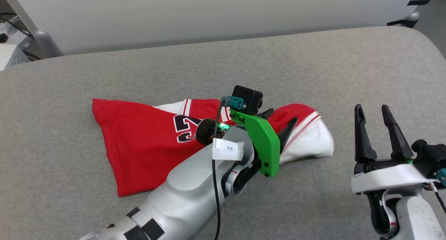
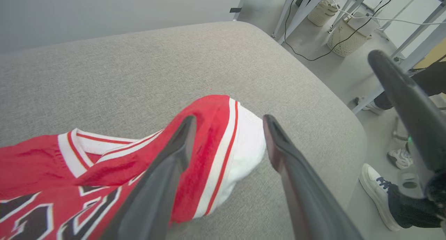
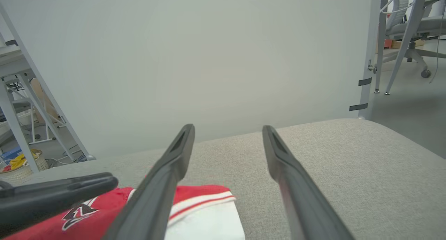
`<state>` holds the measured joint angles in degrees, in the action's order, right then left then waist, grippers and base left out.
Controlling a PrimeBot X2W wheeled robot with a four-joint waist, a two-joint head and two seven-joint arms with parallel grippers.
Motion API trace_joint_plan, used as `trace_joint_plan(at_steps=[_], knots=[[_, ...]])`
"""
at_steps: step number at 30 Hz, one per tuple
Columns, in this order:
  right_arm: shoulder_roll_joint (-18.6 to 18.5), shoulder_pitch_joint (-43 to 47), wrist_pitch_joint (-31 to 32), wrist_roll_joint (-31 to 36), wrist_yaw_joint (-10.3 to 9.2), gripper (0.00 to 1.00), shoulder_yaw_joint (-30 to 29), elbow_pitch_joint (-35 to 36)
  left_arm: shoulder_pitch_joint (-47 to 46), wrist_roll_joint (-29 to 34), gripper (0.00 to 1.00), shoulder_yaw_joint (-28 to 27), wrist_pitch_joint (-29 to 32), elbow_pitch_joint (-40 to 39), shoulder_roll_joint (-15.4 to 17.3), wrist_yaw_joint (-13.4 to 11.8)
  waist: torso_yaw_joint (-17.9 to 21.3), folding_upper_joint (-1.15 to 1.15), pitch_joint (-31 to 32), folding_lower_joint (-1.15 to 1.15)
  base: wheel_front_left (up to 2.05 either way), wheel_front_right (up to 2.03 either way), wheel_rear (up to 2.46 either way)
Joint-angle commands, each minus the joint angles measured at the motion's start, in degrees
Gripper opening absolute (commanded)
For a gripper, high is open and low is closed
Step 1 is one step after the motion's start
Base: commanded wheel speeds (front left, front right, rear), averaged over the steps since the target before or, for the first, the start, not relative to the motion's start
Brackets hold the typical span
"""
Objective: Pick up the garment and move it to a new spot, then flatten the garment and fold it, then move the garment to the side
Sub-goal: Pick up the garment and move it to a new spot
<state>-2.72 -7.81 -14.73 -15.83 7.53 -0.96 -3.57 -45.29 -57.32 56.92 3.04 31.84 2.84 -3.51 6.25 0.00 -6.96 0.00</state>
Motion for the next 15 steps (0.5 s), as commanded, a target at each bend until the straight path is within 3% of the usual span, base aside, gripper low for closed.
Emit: trace_joint_plan(at_steps=[1, 11, 15], knots=[[-0.2, -0.6, -0.3, -0.2, -0.04, 1.00, -0.1, 0.1, -1.2, -0.6, 1.00, 0.8, -0.9, 1.5, 0.1, 0.3, 0.0, 0.00, -0.8, 0.00, 0.00, 0.00, 0.00], [-0.2, 0.5, -0.3, 1.1, -0.04, 1.00, -0.8, -0.6, -3.3, 0.3, 1.00, 2.2, -11.0, 11.4, 0.5, 3.6, -5.7, 0.00, 2.1, 0.00, 0.00, 0.00, 0.00], [-0.2, 1.7, -0.3, 2.5, -0.04, 1.00, -1.0, 0.5, -3.1, 2.6, 1.00, 1.3, -16.3, 12.7, 3.3, 4.2, -8.5, 0.00, 3.9, 0.00, 0.00, 0.00, 0.00]])
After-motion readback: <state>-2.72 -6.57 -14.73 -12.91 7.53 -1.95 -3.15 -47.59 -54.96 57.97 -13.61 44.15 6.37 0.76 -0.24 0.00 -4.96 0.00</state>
